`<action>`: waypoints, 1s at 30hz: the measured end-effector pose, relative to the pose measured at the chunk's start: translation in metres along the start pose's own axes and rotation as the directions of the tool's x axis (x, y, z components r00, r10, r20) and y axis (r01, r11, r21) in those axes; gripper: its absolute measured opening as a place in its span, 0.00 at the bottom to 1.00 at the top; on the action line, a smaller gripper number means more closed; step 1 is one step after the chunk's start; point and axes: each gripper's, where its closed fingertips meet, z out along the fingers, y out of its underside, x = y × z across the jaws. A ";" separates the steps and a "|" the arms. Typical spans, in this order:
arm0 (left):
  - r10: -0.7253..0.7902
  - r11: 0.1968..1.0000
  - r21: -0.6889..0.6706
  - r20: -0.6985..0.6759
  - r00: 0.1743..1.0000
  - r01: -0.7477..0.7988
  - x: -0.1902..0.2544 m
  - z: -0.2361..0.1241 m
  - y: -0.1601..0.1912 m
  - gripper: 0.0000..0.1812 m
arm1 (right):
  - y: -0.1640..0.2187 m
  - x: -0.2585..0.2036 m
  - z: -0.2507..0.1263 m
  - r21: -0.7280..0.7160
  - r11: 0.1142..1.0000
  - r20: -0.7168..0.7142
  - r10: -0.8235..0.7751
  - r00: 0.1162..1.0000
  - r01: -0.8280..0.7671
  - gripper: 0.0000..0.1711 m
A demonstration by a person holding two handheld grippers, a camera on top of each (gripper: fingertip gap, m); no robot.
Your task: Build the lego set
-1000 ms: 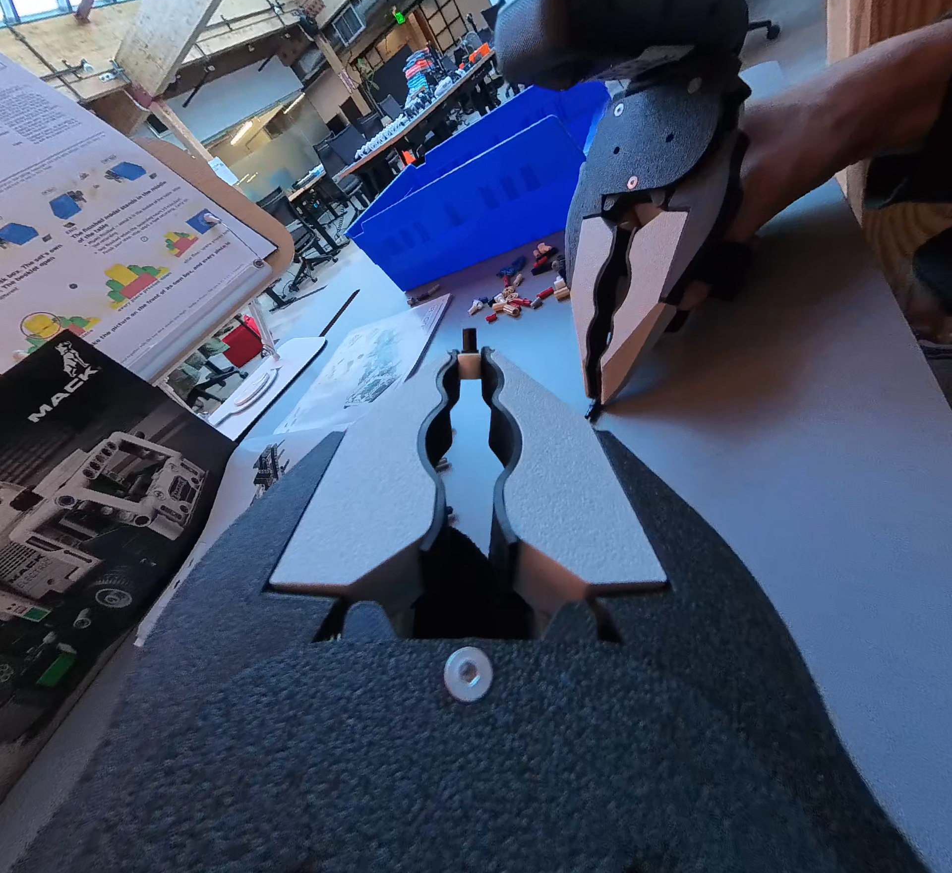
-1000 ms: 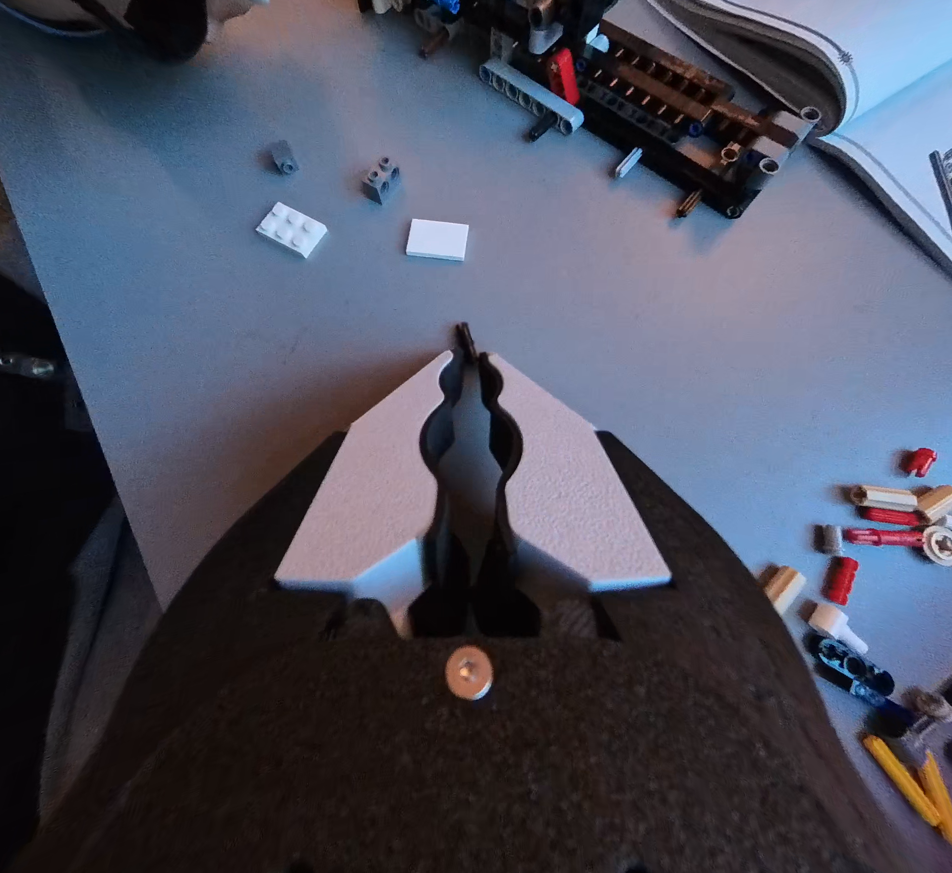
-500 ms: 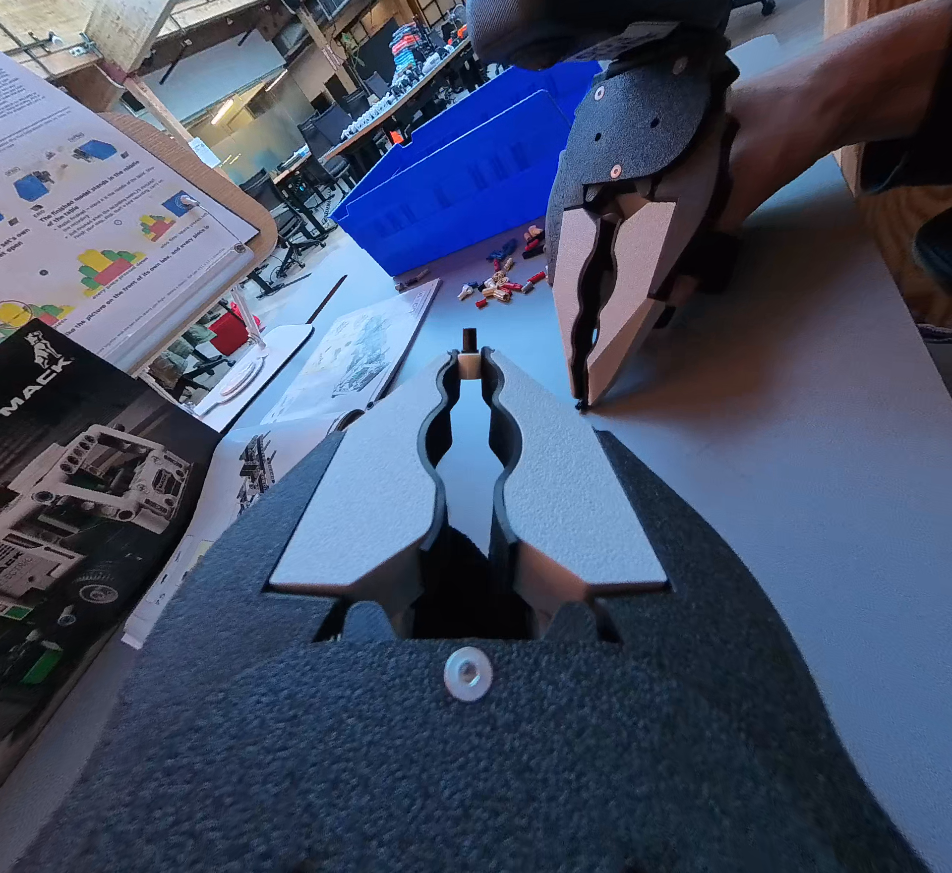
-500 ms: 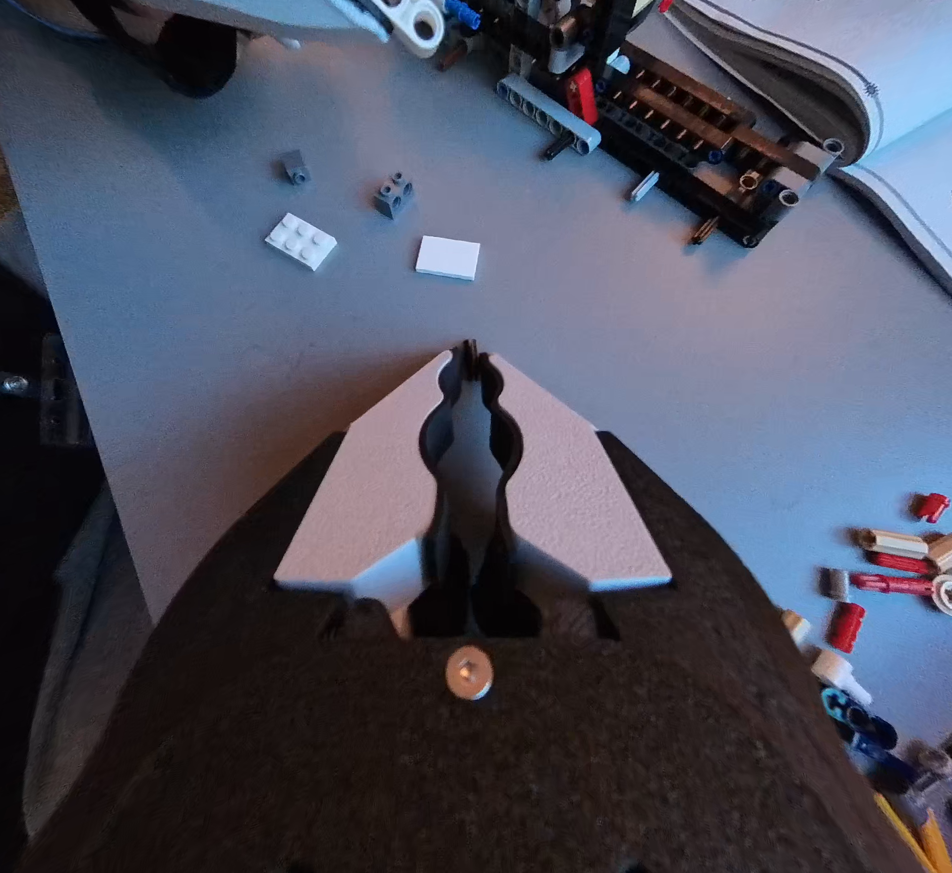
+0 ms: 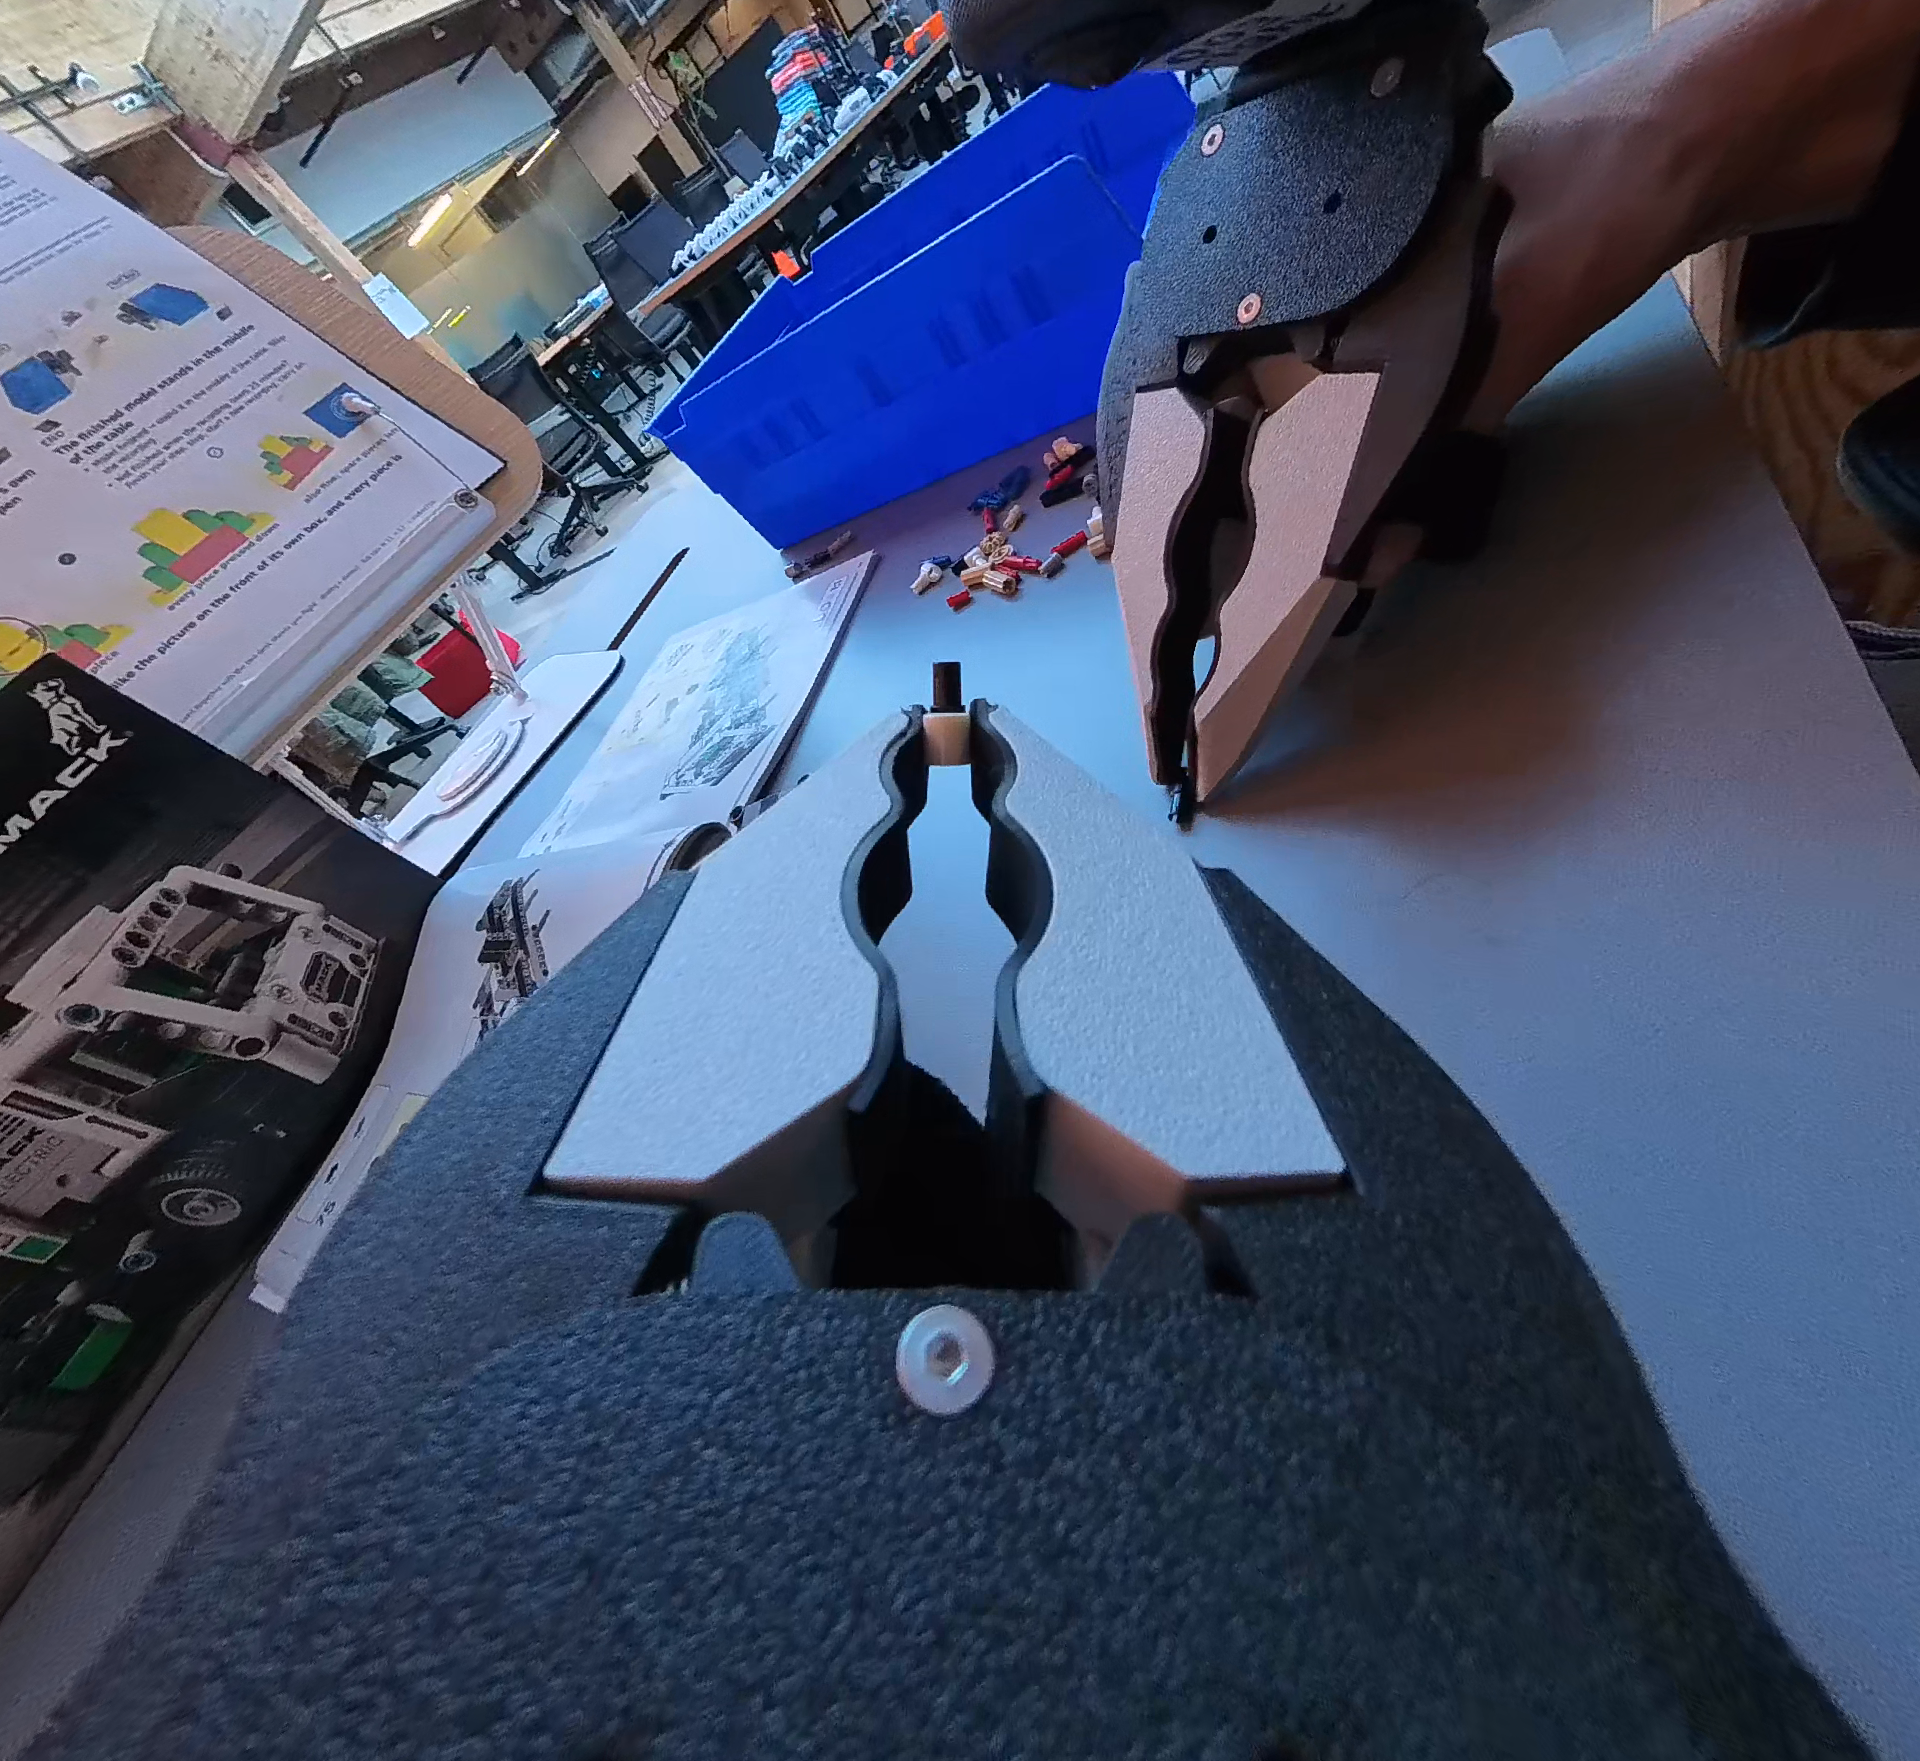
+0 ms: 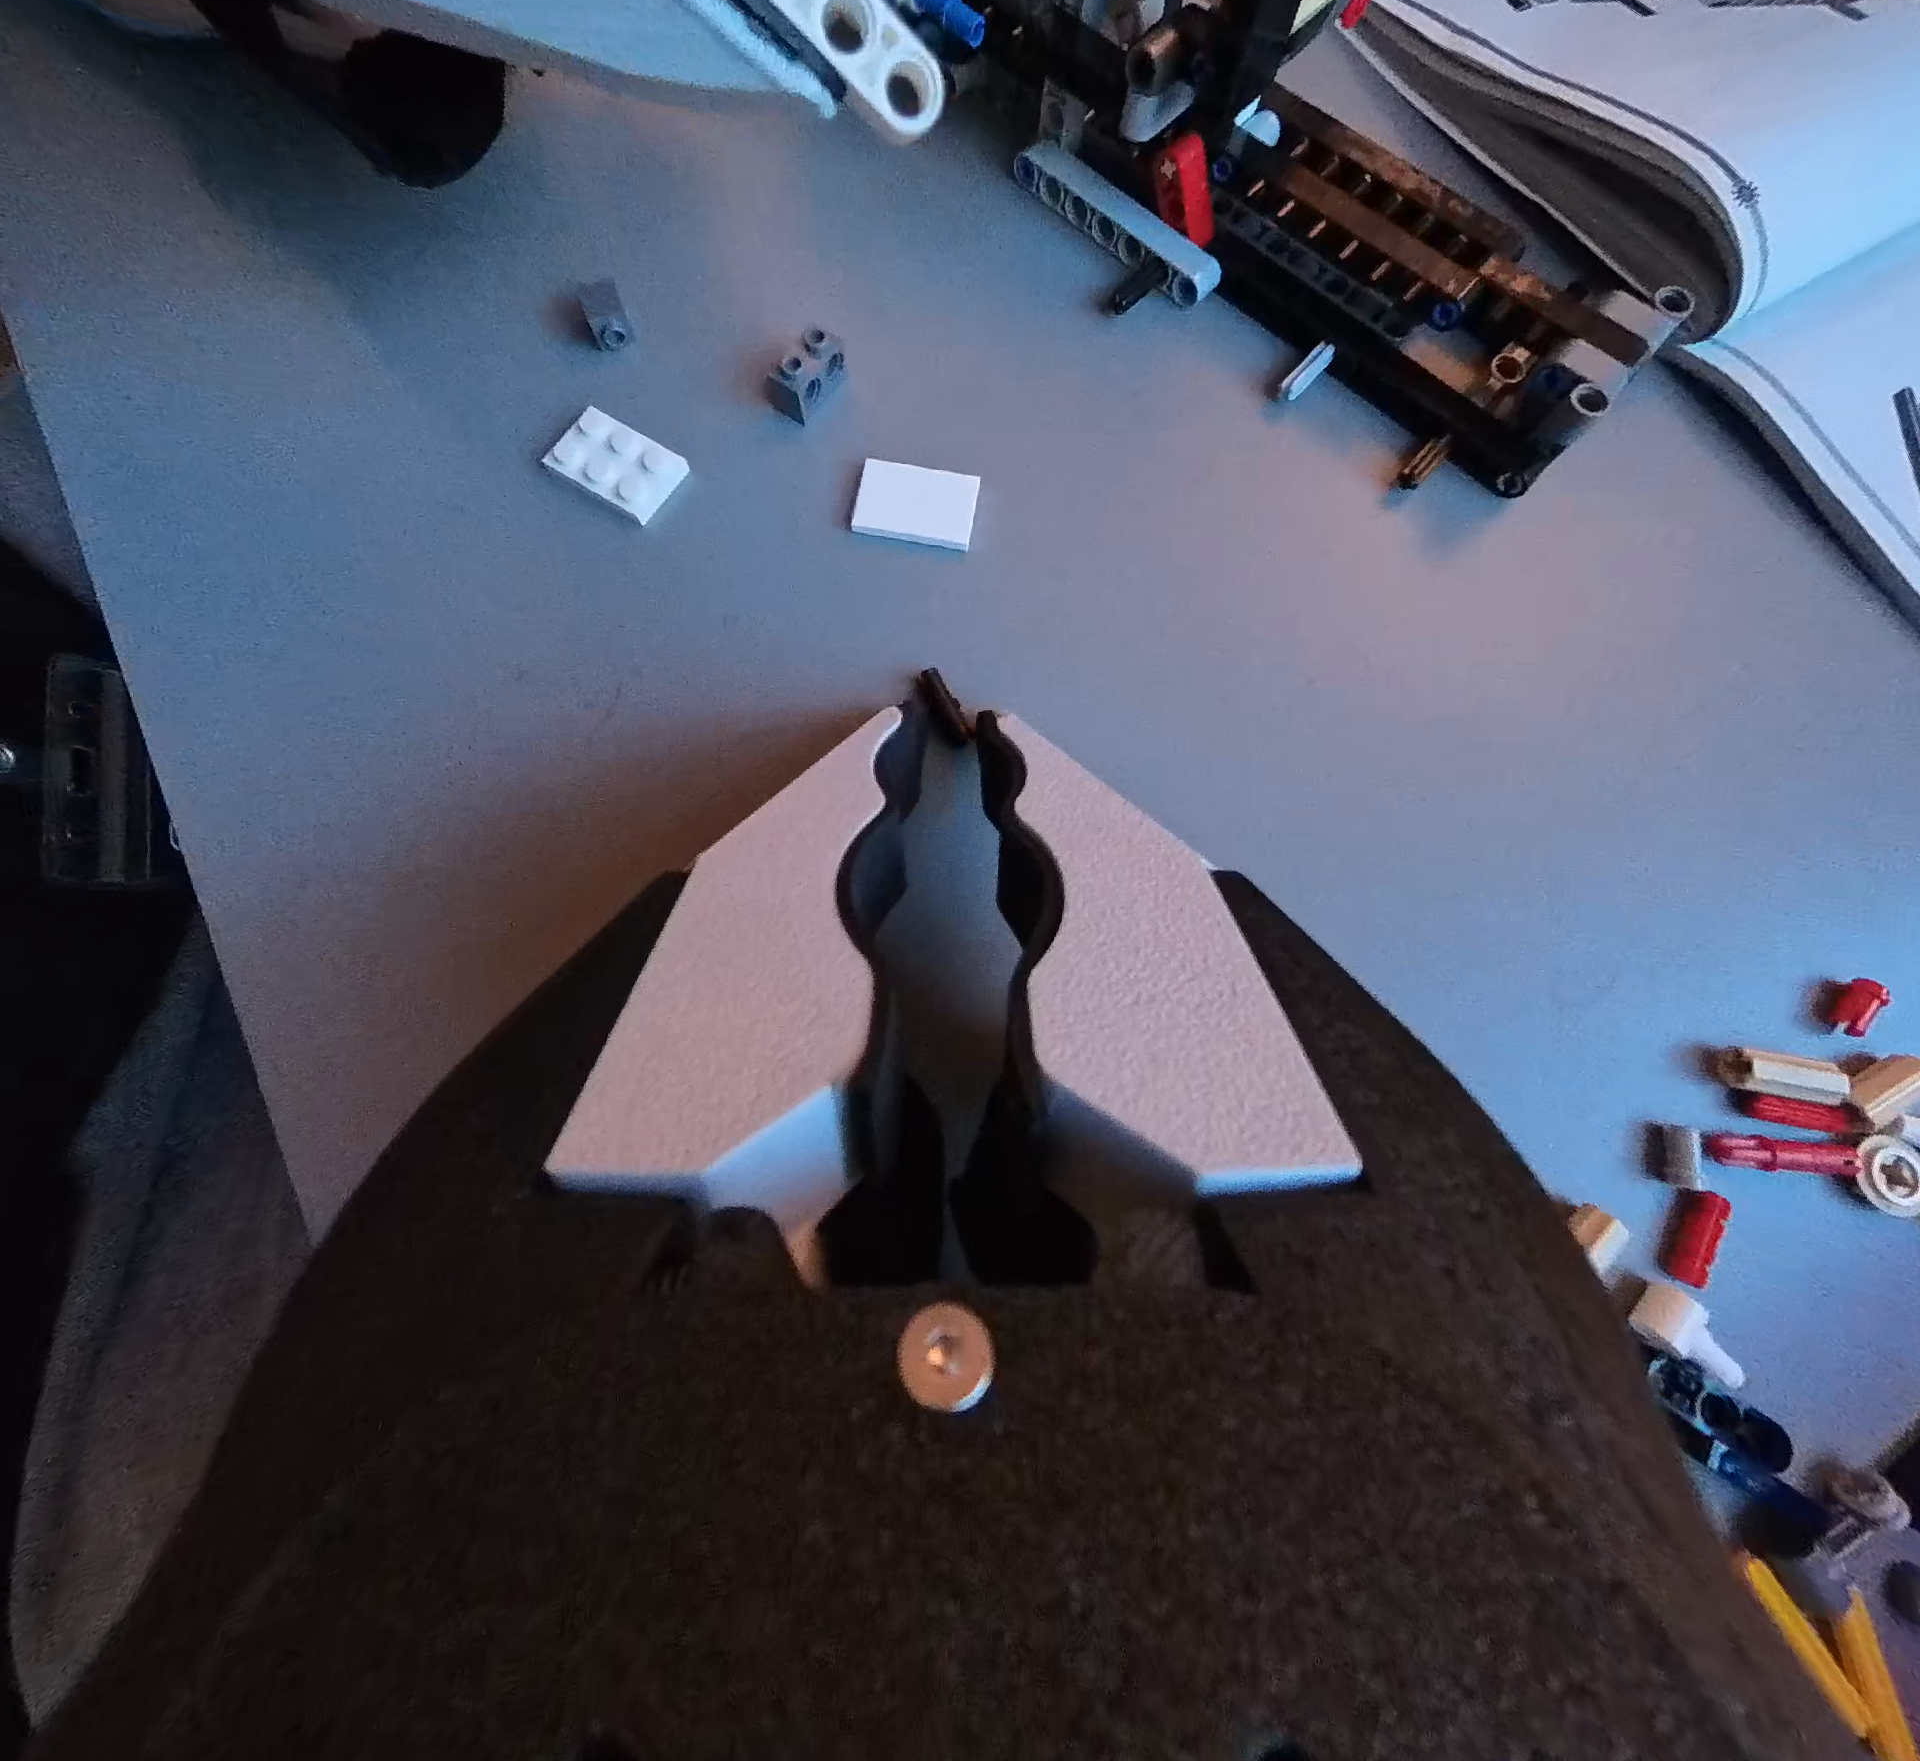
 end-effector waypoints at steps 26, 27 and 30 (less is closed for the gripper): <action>0.194 0.981 0.011 -0.060 0.979 -0.193 0.028 0.004 -0.003 0.04 | -0.062 -0.020 -0.045 -0.316 0.660 -0.394 -0.745 0.538 0.682 0.02; 0.196 0.981 0.011 -0.062 0.979 -0.195 0.029 0.004 -0.003 0.03 | -0.060 -0.019 -0.044 -0.334 0.652 -0.384 -0.754 0.533 0.681 0.02; 0.202 0.979 0.001 -0.075 0.977 -0.202 0.031 0.005 0.000 0.04 | -0.057 -0.017 -0.042 -0.382 0.618 -0.370 -0.783 0.500 0.687 0.02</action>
